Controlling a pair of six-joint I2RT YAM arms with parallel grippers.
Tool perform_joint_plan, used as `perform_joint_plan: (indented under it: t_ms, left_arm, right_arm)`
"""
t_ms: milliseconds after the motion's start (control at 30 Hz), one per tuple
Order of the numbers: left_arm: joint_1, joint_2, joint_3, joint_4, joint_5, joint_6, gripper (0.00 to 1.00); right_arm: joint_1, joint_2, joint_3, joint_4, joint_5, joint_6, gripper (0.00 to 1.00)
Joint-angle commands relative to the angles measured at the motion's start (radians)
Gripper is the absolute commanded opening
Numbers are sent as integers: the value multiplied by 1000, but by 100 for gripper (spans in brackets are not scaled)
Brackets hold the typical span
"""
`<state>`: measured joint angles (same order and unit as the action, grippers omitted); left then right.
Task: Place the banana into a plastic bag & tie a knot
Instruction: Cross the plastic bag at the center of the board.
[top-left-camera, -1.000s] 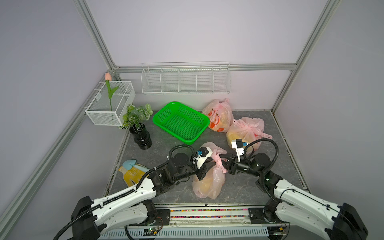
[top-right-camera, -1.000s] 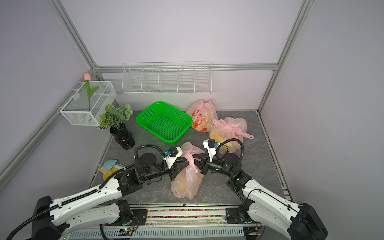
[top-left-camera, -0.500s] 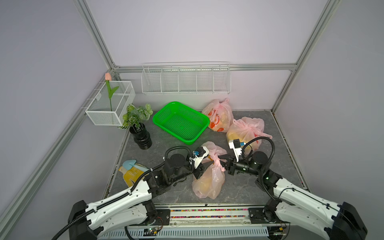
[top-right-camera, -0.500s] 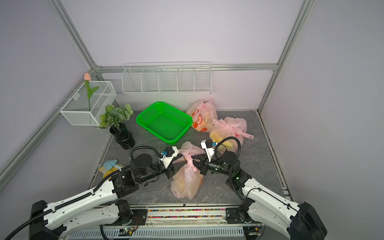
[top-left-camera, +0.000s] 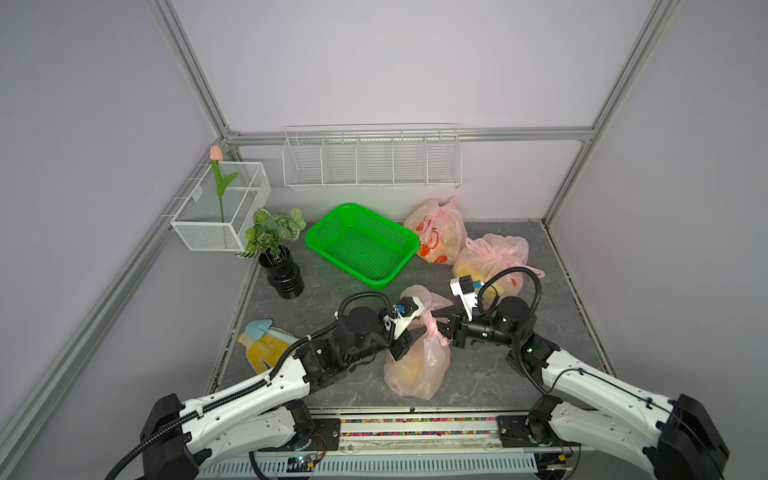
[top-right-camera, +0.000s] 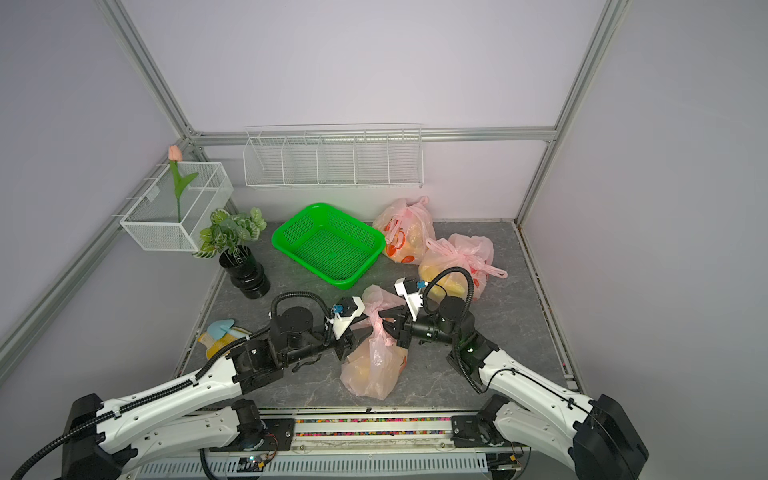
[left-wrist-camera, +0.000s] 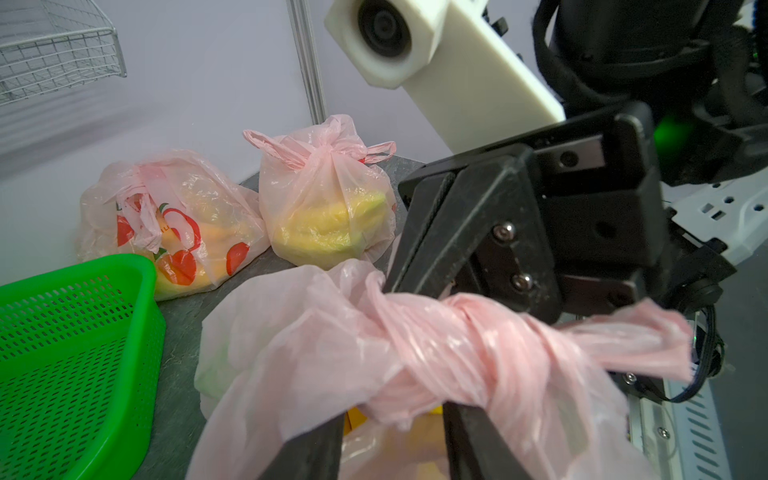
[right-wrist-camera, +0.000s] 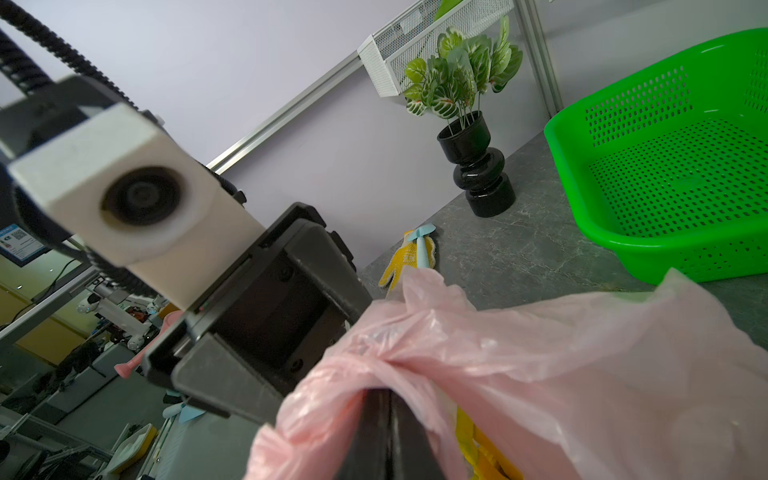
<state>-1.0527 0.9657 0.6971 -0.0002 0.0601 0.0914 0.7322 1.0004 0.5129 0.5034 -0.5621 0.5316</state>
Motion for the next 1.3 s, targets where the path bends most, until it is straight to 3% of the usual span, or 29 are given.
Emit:
perform_joint_plan:
  t_ms: [0, 533, 700, 800, 1133, 1267]
  left_arm:
    - [-1, -41, 10, -24, -65, 32, 43]
    - [0, 48, 52, -31, 77, 62, 30]
    - [-1, 59, 62, -42, 81, 62, 16]
    - [-1, 57, 56, -41, 85, 61, 13]
    - [-1, 7, 17, -55, 89, 35, 42]
    - [0, -40, -17, -31, 66, 8, 44]
  right_arm:
    - [12, -22, 16, -55, -21, -46, 7]
    - [38, 41, 53, 10, -69, -17, 7]
    - [51, 79, 51, 56, -85, 5, 7]
    - [53, 64, 42, 71, -78, 14, 7]
    - [39, 17, 34, 135, -70, 55, 7]
    - [39, 37, 32, 170, -96, 75, 7]
